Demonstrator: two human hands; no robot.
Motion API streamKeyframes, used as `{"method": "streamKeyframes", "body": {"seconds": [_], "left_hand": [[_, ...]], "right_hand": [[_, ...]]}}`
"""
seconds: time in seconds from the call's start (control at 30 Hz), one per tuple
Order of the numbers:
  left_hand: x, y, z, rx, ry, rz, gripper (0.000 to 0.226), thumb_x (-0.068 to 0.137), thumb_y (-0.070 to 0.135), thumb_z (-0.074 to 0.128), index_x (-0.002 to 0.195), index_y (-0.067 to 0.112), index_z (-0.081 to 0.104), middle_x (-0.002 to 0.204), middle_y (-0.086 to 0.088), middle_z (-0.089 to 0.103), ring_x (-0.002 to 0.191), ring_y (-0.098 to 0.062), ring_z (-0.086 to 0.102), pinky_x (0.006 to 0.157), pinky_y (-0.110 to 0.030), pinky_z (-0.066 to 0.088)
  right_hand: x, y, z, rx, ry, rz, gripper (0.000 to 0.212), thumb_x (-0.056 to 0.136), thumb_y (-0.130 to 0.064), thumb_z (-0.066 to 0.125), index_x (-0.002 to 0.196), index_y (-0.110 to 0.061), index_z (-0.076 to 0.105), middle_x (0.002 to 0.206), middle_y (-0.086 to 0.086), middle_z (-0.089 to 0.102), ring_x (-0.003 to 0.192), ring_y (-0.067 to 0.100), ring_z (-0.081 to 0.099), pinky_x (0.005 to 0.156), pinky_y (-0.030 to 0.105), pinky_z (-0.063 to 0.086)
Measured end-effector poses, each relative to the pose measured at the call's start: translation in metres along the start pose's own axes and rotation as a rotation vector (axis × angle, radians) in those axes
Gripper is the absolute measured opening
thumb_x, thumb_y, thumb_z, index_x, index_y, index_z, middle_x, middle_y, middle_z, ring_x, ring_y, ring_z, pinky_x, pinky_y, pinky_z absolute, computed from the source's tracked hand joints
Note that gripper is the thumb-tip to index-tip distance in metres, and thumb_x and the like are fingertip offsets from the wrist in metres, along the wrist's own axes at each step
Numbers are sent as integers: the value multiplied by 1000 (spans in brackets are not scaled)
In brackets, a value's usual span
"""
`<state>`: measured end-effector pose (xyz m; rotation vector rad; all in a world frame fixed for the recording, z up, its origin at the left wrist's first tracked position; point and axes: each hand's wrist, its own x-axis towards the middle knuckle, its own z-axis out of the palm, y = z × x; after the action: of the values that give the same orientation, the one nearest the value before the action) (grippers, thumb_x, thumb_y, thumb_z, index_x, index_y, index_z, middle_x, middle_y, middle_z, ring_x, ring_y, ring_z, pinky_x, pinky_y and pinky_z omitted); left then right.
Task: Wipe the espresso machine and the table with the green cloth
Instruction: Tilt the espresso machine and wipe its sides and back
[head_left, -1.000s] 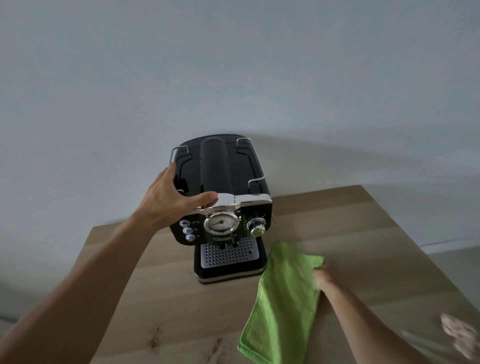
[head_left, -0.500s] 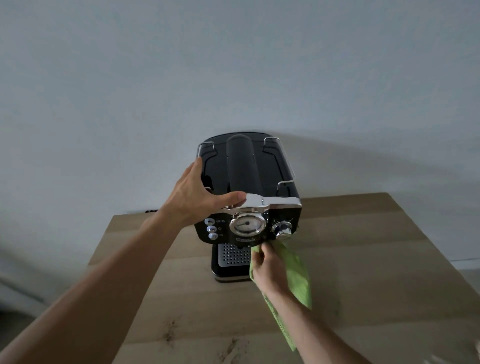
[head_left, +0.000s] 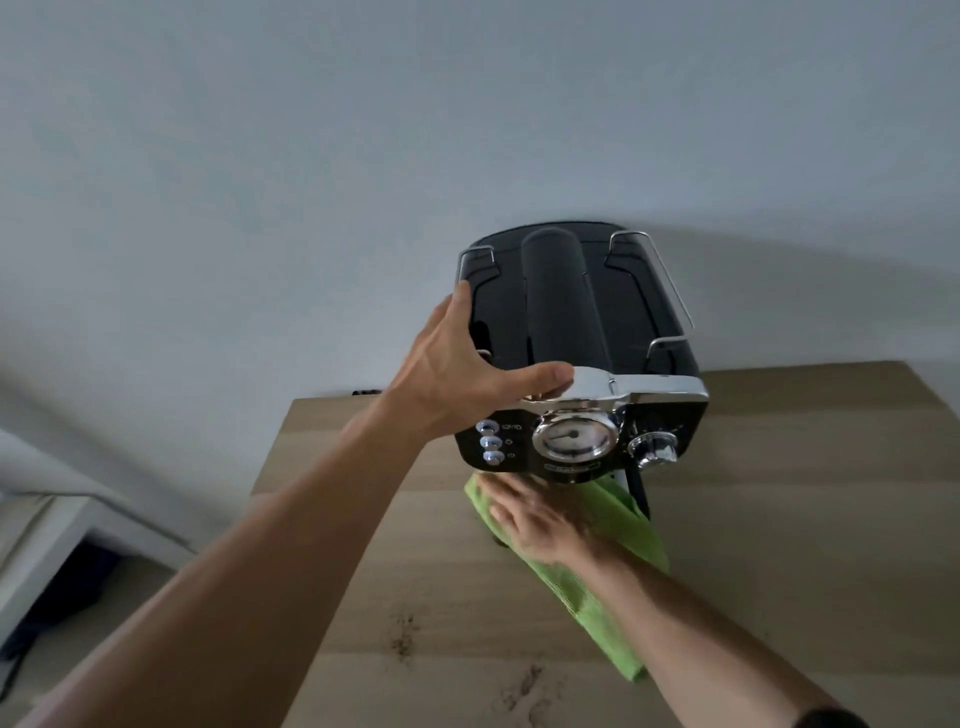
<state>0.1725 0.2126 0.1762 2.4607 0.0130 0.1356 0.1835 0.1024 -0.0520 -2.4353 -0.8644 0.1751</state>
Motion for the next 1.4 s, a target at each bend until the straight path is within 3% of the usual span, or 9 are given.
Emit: {"method": "streamKeyframes", "body": {"seconds": [0.2, 0.3, 0.43, 0.53, 0.63, 0.9, 1.1, 1.23, 1.4], "left_hand": [[0, -2, 2, 7, 1, 33, 118, 55, 73, 69, 147, 19, 21, 148, 5, 32, 111, 1, 26, 93, -18, 26], [0, 0, 2, 10, -3, 29, 118, 53, 74, 68, 147, 19, 23, 147, 4, 35, 110, 0, 28, 92, -19, 27], [0, 0, 3, 40, -10, -8, 127, 48, 79, 64, 149, 17, 18, 153, 3, 28, 128, -8, 33, 100, -24, 28], [2, -2, 3, 46, -18, -38, 138, 44, 85, 60, 152, 16, 11, 157, 0, 21, 141, -19, 26, 109, -32, 27], [0, -1, 4, 44, -15, -25, 134, 46, 82, 61, 152, 16, 12, 156, 0, 24, 140, -19, 27, 106, -30, 27], [0, 0, 4, 29, 4, -7, 127, 45, 84, 61, 148, 19, 23, 146, 0, 38, 132, -21, 38, 99, -29, 34], [-4, 3, 4, 6, -1, -28, 136, 45, 80, 63, 152, 14, 11, 155, -2, 26, 139, -19, 28, 108, -32, 28], [-5, 6, 2, 8, 5, -32, 133, 46, 79, 64, 151, 15, 13, 154, -4, 28, 139, -21, 29, 109, -35, 29], [-5, 4, 1, 12, 12, -47, 126, 45, 83, 63, 146, 16, 27, 147, -8, 39, 131, -26, 39, 104, -39, 35]], "right_hand": [[0, -2, 1, -241, -296, 9, 71, 82, -69, -5, 147, -40, 6, 156, 3, 7, 137, 34, 22, 111, 48, 21], [6, 16, 3, -159, -394, 109, 59, 92, -63, 14, 145, -45, -3, 157, 8, 1, 140, 38, 14, 112, 58, 13], [-3, 36, 3, 43, -269, 259, 69, 91, -65, 24, 148, -27, 14, 156, 10, 16, 142, 29, 17, 114, 49, 7], [-19, 47, -8, -123, -172, 362, 96, 70, -87, -2, 140, -30, 30, 150, 3, 30, 136, 26, 27, 112, 55, 8], [-31, 44, -23, -310, -59, 438, 65, 86, -70, 13, 133, -33, 37, 144, -4, 35, 135, 25, 26, 112, 58, 3], [-37, 47, -30, -339, -111, 426, 51, 93, -56, 17, 134, -28, 31, 140, 3, 32, 134, 28, 23, 112, 57, 7], [-55, 49, -33, -308, -93, 331, 63, 88, -52, 8, 142, -29, 28, 151, -4, 22, 141, 26, 15, 113, 51, 15], [-67, 43, -37, -266, 89, 265, 43, 91, -3, 45, 131, -16, 50, 136, 1, 50, 125, 24, 45, 105, 40, 36], [-99, 34, -45, -236, 207, 221, 40, 83, 8, 50, 120, -7, 57, 110, 10, 63, 96, 25, 60, 80, 35, 53]]}}
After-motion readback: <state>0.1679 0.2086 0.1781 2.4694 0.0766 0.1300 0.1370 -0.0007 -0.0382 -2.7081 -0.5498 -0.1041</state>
